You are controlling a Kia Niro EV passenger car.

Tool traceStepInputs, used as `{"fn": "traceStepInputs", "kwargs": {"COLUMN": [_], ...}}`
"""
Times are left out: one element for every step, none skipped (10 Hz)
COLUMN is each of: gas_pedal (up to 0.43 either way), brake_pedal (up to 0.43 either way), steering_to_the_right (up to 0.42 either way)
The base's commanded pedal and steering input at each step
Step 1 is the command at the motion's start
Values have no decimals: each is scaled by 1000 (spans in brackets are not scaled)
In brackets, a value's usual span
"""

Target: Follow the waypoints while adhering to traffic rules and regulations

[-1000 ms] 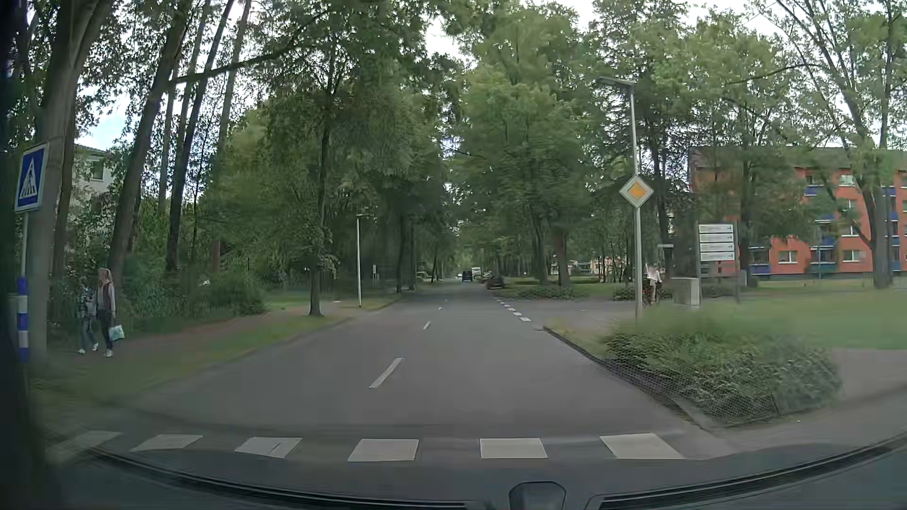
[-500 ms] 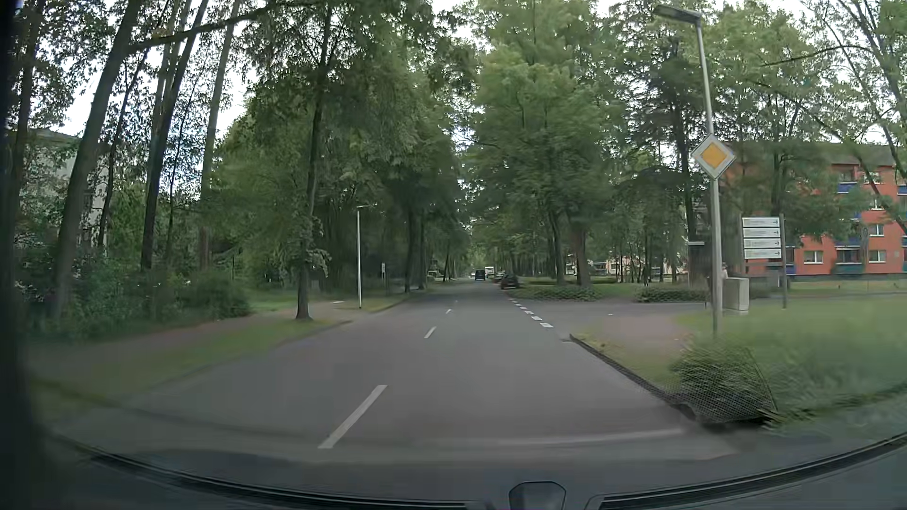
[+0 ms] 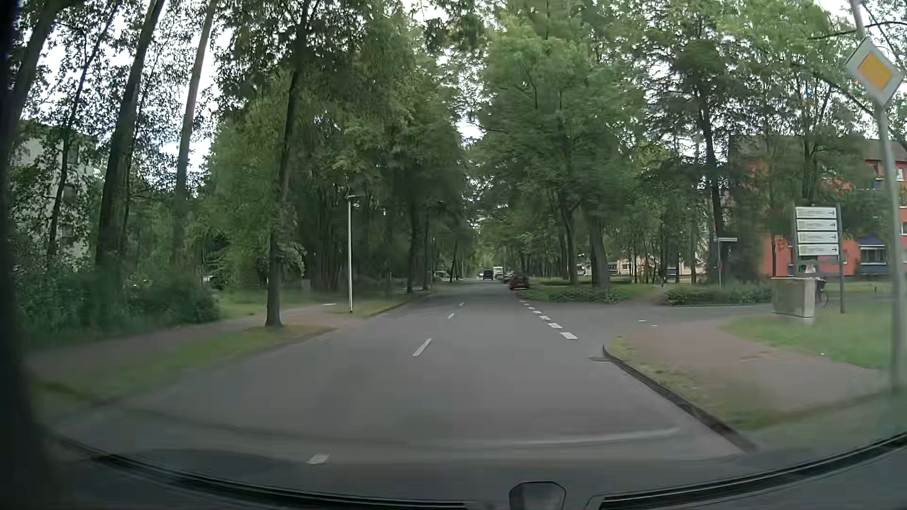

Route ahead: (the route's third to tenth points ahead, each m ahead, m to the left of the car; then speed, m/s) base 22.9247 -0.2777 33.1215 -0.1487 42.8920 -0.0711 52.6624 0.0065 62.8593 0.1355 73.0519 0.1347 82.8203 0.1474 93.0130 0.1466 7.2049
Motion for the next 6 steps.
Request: {"fn": "traceStepInputs", "kwargs": {"gas_pedal": [311, 311, 311, 311, 311, 311], "brake_pedal": [6, 6, 6, 6, 6, 6], "steering_to_the_right": [-9, -7, -6, -6, -6, -6]}}
